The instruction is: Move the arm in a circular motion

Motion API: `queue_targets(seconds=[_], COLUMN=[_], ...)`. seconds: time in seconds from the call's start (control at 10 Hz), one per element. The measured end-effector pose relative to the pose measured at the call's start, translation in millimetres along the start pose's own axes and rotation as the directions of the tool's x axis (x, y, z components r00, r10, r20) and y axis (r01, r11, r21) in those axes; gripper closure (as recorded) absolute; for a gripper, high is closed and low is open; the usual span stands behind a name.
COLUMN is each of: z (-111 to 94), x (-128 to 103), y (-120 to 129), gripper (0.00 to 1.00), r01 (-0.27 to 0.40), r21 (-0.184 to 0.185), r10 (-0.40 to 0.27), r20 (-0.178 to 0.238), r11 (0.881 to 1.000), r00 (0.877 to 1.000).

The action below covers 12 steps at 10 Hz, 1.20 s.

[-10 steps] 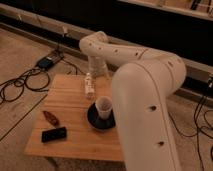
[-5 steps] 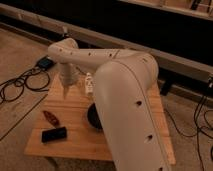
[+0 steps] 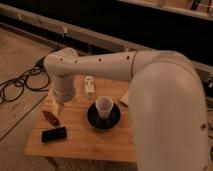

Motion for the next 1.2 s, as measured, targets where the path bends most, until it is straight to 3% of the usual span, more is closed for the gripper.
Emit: queue_targets(seconds=[0.1,0.3,0.5,0.8,1.2], z=[2.2,-1.1,-14.2,-29.4,-29.5], x=[31.8,68.2,99.3,111.3,109.4], y=[-11.2,-39.9,-87.1,-138.0,-137.5], gripper=[0.35,0.35,0.35,0.35,0.35], r01=[-0.033,-0.114,-0.233,-0.353,-0.353], r21=[0.007,0.029,0.069,0.101,0.098], r10=[0.033,0.115,0.232,0.346,0.345], r20=[-0.016,-0.014,0.024,0.078,0.083], r11=[0.999,0.993,0.970,0.930,0.931], r00=[0.999,0.993,0.972,0.935,0.935])
